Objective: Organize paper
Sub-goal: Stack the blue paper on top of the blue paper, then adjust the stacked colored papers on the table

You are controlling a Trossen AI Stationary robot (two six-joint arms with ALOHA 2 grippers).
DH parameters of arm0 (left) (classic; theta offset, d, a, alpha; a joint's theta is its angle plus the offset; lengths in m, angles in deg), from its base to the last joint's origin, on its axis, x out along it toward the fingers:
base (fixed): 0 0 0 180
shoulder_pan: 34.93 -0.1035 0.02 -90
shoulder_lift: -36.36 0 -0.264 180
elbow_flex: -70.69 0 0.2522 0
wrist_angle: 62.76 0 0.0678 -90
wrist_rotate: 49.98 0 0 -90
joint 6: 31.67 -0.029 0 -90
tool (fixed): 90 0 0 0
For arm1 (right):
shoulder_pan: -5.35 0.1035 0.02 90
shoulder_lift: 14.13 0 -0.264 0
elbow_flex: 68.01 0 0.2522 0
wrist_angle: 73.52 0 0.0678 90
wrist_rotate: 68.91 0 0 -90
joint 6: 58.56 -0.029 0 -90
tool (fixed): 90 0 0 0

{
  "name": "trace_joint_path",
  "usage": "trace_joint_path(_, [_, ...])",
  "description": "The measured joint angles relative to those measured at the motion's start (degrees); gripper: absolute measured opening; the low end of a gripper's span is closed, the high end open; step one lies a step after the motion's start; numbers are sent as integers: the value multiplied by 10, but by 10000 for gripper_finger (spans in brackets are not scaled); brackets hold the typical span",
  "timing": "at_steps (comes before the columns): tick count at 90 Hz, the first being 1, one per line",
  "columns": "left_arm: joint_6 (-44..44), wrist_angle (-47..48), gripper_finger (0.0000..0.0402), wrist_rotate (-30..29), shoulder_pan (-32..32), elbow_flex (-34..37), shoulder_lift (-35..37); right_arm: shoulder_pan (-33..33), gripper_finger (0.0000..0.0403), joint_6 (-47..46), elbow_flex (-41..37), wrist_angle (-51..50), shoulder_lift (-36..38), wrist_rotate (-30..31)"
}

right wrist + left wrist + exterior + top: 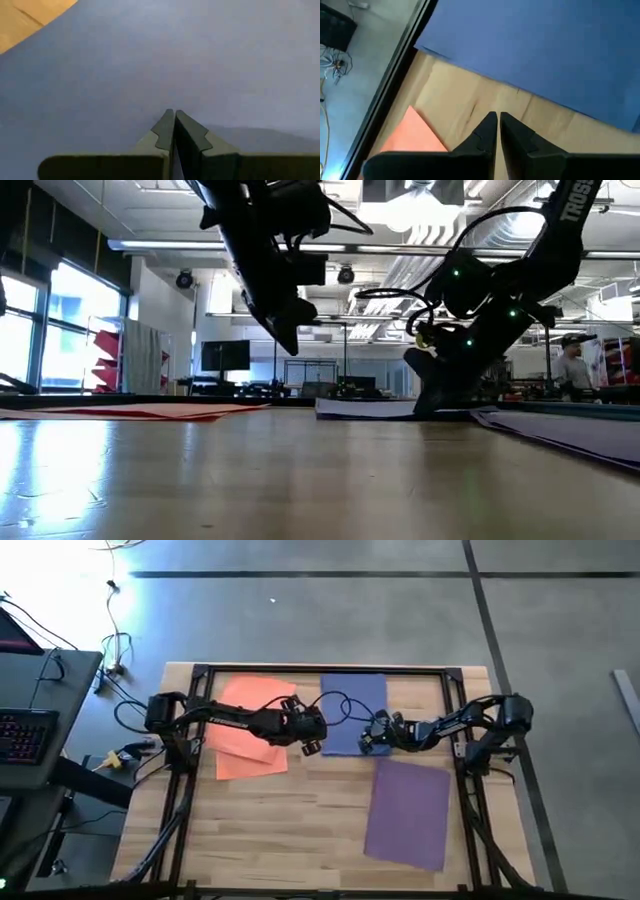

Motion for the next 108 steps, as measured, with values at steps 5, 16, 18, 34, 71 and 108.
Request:
trace_joint_path(5, [0,-1,0,-3,1,0,0,6,0,0,4,-2,3,8])
trace_joint_path(16, [0,0,0,-23,7,0,2,25,0,11,12,-22,33,36])
trace_joint_path(18, [0,3,0,-26,9,0,4,28,0,15,13,-23,41,44])
trace_joint_path(34, [5,8,0,-43,18,0,33,73,0,39,19,-42,141,84])
trace_joint_path(71, [25,12,0,-37,106,0,66,453,0,-201,19,-225,263,199])
trace_joint_path(108, [167,100,0,-34,212,0,90,610,0,-387,40,-278,106,115])
